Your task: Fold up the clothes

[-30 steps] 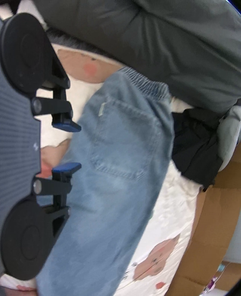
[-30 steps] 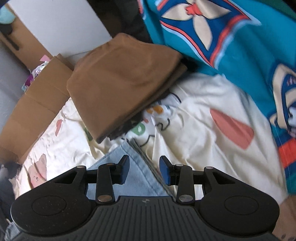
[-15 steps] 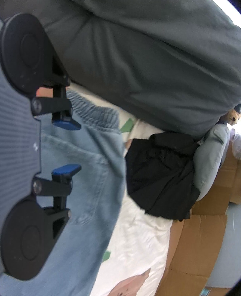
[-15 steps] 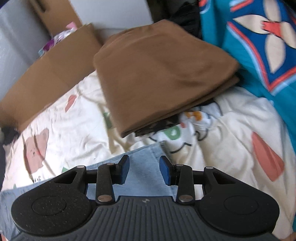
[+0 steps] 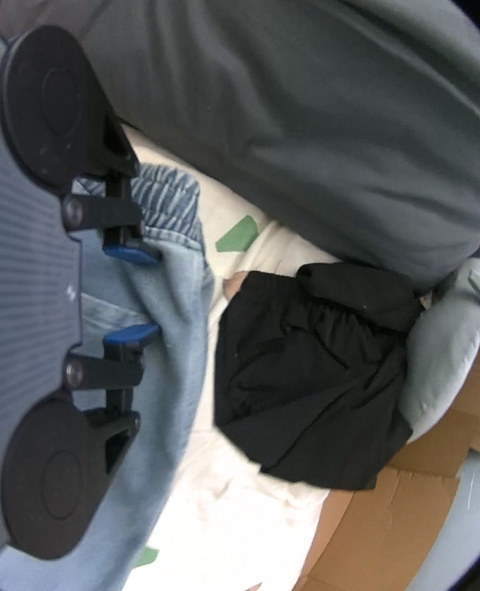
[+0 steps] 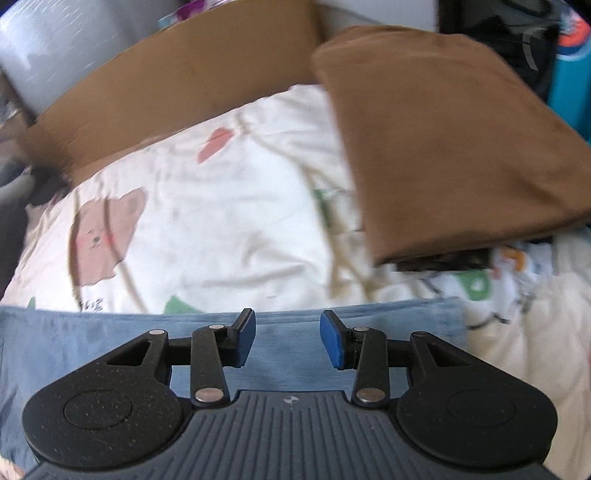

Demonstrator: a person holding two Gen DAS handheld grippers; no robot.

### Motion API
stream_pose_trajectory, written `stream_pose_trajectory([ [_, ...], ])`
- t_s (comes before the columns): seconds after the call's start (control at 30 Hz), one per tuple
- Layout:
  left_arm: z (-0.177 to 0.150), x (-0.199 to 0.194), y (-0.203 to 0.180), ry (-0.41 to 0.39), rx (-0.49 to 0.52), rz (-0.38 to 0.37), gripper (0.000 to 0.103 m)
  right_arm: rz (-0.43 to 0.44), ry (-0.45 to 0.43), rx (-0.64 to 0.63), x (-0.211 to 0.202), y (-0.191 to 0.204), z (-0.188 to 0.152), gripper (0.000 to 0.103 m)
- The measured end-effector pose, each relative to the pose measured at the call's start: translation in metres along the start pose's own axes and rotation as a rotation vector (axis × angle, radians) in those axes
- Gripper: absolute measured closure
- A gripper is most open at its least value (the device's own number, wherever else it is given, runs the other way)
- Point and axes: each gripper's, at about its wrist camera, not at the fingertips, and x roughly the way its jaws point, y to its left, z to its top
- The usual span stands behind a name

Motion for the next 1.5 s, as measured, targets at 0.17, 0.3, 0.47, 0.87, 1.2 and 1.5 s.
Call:
stream_pose_trajectory([
  [0.17,0.008,0.026,0.003,0.031,-0.026,-0.009,0.064,0.052,0.037,-0.066,0.015,0.028,-0.002,0.057],
  [0.3,0.015,0.042,0.0,0.043,-0.025,-0.015,0.064,0.081,0.062,-0.136,0.024,0.049,-0.01,0.057],
  [0.47,0.03,0.066,-0.007,0.092,0.001,-0.015,0.064,0.096,0.083,-0.185,0.037,0.064,-0.017,0.057],
  [0.87,0.049,0.093,-0.013,0.152,0.001,0.026,0.075,0.12,0.094,-0.268,0.067,0.09,-0.017,0.057],
  [1.2,0.053,0.057,-0.037,0.136,0.142,0.054,0.082,0.223,0.075,-0.39,0.068,0.121,-0.004,0.057],
  [1.5,0.042,0.006,-0.091,0.078,0.397,-0.139,0.068,0.387,0.099,-0.558,0.074,0.154,0.004,0.057],
])
